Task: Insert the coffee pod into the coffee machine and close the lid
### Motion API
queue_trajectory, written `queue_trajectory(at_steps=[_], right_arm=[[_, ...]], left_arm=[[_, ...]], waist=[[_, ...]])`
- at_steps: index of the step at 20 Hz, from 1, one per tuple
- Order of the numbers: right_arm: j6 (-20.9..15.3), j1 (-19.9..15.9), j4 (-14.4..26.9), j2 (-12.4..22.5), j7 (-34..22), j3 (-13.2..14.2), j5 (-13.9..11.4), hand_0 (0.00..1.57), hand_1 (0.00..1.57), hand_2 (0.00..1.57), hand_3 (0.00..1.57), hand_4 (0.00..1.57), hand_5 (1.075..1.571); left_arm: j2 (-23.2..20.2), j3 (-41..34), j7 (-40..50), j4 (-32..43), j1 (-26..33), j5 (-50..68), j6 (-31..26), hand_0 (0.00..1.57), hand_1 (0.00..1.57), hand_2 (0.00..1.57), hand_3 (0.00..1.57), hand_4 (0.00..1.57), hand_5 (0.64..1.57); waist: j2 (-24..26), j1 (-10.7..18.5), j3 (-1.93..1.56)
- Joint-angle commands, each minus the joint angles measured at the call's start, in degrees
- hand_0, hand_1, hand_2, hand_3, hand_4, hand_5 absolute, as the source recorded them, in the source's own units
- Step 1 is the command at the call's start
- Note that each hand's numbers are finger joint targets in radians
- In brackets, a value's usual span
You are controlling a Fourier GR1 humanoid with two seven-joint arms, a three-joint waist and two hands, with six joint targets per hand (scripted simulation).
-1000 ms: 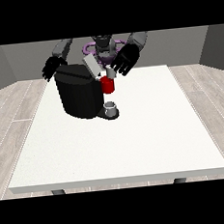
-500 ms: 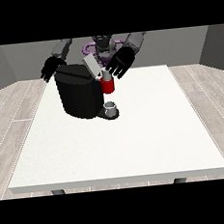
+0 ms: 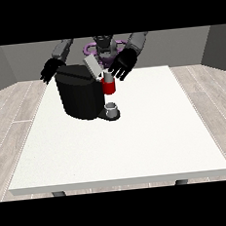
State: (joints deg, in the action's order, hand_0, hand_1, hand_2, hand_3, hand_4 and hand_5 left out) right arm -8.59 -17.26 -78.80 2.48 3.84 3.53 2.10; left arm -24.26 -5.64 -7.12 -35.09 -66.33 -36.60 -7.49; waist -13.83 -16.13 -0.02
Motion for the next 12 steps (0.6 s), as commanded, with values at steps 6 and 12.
queue_trajectory(at_steps=[6,12], right_arm=[[-1.48,-2.29,2.04,-0.19,0.93,1.09,-0.19,0.0,0.0,0.0,0.0,0.45,1.571],[-0.88,-3.21,-2.54,-0.04,-3.68,-1.41,-0.79,0.0,0.0,0.0,0.0,0.45,1.571]], left_arm=[[0.67,0.42,1.0,-0.15,-1.68,-0.99,-1.26,1.23,1.23,1.27,1.18,0.48,1.571],[-0.45,-0.81,-1.57,1.8,-1.18,-0.76,-0.63,1.2,1.2,1.23,1.09,0.46,1.571]], waist=[[-1.2,1.23,0.0],[-2.57,-0.98,0.03]])
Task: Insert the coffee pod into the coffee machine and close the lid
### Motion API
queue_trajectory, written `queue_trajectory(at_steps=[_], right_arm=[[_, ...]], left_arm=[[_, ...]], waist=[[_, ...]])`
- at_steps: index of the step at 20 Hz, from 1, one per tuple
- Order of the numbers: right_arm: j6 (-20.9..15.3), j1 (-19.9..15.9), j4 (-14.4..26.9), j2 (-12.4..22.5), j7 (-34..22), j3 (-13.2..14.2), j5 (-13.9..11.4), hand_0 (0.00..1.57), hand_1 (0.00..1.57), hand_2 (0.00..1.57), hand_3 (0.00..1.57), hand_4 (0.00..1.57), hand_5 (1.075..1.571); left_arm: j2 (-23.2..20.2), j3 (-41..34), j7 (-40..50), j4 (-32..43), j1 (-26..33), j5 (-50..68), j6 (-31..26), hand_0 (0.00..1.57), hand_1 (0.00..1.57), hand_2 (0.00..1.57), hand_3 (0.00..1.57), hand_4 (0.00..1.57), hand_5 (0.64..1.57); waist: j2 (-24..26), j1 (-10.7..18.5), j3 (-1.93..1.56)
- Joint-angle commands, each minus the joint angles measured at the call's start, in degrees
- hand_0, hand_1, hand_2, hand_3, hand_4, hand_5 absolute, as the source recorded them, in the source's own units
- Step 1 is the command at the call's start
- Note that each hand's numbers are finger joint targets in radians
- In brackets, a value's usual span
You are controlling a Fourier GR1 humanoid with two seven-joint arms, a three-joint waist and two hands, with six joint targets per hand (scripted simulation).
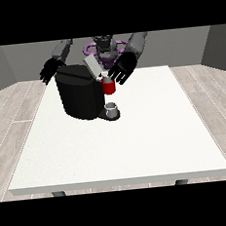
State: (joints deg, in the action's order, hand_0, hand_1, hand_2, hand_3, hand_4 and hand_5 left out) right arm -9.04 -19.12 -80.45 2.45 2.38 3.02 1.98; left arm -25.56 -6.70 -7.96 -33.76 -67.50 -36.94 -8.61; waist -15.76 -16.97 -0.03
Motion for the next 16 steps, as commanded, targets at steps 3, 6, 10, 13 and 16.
queue_trajectory(at_steps=[3,6,10,13,16], right_arm=[[0.45,1.72,2.81,0.5,3.05,1.36,0.34,0.0,0.0,0.0,0.0,0.4,1.571],[0.55,-0.1,1.26,1.14,1.25,1.55,0.69,0.0,0.0,0.0,0.0,0.37,1.571],[1.08,1.73,3.24,0.63,3.55,2.42,1.74,0.0,0.0,0.0,0.0,0.4,1.571],[0.15,1.2,3.07,0.87,3.28,1.72,0.2,0.0,0.0,0.0,0.0,0.44,1.571],[0.01,-0.93,2.49,1.27,1.13,2.95,1.57,0.0,0.0,0.0,0.0,0.48,1.571]], left_arm=[[1.12,1.38,-0.62,-0.78,1.16,-1.13,-0.72,1.15,1.15,1.18,1.02,0.45,1.571],[0.15,1.56,-1.07,-0.51,0.86,-2.47,1.28,1.11,1.11,1.15,0.98,0.41,1.571],[1.0,1.98,-0.44,-1.16,1.39,-2.67,0.23,1.05,1.05,1.12,0.95,0.37,1.571],[0.39,1.0,-0.12,-0.99,0.05,-2.21,-0.15,1.07,1.07,1.12,0.97,0.36,1.571],[-2.34,0.74,-3.21,-0.63,-0.06,-2.3,-1.7,1.02,1.02,1.09,0.9,0.37,1.571]], waist=[[0.23,1.79,0.01],[-0.88,0.8,0.03],[0.91,2.03,0.01],[0.82,2.02,0.01],[-0.82,2.5,0.02]])
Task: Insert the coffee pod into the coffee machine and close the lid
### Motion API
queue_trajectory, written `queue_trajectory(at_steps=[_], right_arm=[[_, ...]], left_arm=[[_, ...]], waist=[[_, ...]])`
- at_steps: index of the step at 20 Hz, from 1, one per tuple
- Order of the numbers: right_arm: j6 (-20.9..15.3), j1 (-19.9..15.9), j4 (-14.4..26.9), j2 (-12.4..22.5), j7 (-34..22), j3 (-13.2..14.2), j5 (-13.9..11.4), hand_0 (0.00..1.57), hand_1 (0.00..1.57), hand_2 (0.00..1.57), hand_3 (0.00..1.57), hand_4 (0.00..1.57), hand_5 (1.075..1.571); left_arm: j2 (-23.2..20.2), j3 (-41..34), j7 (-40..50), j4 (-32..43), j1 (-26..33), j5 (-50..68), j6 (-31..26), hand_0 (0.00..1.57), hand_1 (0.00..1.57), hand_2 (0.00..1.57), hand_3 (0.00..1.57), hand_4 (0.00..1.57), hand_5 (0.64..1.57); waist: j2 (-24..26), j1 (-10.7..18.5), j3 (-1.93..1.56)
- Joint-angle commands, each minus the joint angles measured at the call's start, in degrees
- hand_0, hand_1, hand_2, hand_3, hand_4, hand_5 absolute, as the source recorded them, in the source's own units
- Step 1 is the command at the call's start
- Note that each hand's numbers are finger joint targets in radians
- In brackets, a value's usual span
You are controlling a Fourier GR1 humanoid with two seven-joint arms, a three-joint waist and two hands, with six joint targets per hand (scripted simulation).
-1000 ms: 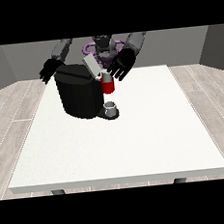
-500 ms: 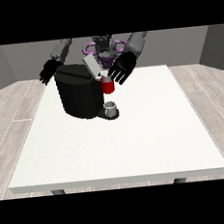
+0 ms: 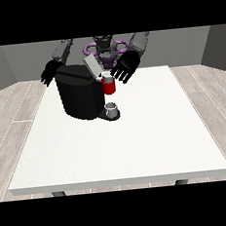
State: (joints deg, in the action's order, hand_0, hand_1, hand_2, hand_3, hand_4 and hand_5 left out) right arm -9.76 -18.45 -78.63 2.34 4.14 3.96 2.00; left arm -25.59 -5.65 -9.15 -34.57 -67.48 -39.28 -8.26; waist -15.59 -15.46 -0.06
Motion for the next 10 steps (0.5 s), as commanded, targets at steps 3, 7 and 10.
queue_trajectory(at_steps=[3,7,10], right_arm=[[1.34,-0.99,-0.13,1.88,-1.3,1.04,0.95,0.0,0.0,0.0,0.0,0.42,1.571],[0.26,0.72,1.02,0.01,1.43,0.16,0.14,0.0,0.0,0.0,0.0,0.45,1.571],[0.72,2.68,2.59,-0.78,2.27,-0.08,0.54,0.0,0.0,0.0,0.0,0.42,1.571]], left_arm=[[-0.2,3.17,-2.09,0.35,1.85,-3.04,-1.78,0.0,0.0,0.38,0.11,0.0,1.571],[-0.53,2.89,-0.12,0.9,0.53,-3.23,-4.01,0.0,0.0,0.0,0.0,0.0,1.571],[1.25,3.59,0.24,-0.27,1.62,-3.81,-3.37,0.0,0.0,0.0,0.0,0.0,1.571]], waist=[[0.73,-0.05,0.06],[0.73,-0.53,0.04],[2.85,0.37,0.04]])
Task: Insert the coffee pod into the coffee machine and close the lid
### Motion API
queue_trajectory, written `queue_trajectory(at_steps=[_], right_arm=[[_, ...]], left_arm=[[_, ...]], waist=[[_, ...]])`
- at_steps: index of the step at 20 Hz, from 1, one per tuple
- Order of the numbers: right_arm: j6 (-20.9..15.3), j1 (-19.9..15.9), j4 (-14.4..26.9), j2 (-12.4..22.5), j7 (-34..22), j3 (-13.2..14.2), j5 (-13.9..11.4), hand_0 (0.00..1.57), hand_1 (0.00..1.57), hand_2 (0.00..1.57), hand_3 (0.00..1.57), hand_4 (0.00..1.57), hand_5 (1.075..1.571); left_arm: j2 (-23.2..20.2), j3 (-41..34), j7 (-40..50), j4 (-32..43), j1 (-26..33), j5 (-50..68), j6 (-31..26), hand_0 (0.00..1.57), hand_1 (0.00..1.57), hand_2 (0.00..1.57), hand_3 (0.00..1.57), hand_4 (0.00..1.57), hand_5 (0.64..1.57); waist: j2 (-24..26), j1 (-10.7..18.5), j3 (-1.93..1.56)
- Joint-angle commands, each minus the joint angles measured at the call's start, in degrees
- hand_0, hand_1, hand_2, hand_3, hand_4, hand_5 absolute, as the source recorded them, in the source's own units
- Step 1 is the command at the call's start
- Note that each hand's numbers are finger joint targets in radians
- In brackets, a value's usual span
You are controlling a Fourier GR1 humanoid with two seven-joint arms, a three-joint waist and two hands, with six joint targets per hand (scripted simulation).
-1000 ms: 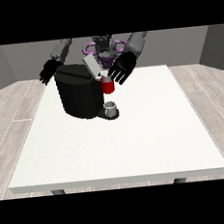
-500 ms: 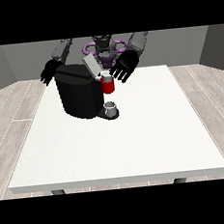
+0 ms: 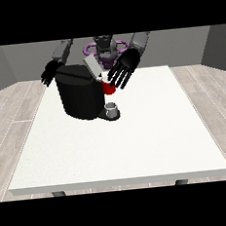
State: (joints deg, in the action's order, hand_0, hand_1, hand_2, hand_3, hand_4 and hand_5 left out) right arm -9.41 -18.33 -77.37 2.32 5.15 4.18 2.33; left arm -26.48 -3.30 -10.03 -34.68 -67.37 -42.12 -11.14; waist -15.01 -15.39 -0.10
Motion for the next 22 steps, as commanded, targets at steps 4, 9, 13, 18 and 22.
queue_trajectory(at_steps=[4,9,13,18,22], right_arm=[[-3.8,-0.94,2.26,-2.23,1.05,-1.15,-1.93,0.0,0.0,0.0,0.0,0.36,1.571],[-0.1,1.58,2.26,0.54,-0.49,1.55,1.2,0.0,0.0,0.0,0.0,0.38,1.571],[-0.04,2.04,3.85,1.25,0.22,2.82,1.75,0.0,0.0,0.0,0.0,0.41,1.571],[-1.94,5.06,8.11,1.57,3.02,5.54,1.69,0.0,0.0,0.0,0.0,0.38,1.571],[-1.6,7.09,5.22,1.75,0.82,4.98,2.03,0.0,0.0,0.0,0.0,0.43,1.571]], left_arm=[[0.5,0.1,1.54,-0.21,-1.91,-1.03,-1.24,0.0,0.0,0.0,0.0,0.0,1.571],[0.76,-0.01,0.97,-0.84,2.12,-0.91,-2.25,0.0,0.0,0.0,0.0,0.0,1.571],[1.53,0.06,-0.73,-2.77,4.39,-0.96,-1.29,0.0,0.0,0.0,0.0,0.0,1.571],[9.23,-5.58,2.12,-4.34,7.03,7.7,-3.44,0.0,0.0,0.0,0.0,0.0,1.571],[13.32,-12.25,-2.34,-4.72,13.39,15.23,0.79,0.0,0.0,0.0,0.0,0.25,1.571]], waist=[[-0.33,1.04,0.08],[4.91,2.08,0.09],[5.85,4.44,0.09],[11.41,9.86,0.09],[14.82,10.4,0.2]])
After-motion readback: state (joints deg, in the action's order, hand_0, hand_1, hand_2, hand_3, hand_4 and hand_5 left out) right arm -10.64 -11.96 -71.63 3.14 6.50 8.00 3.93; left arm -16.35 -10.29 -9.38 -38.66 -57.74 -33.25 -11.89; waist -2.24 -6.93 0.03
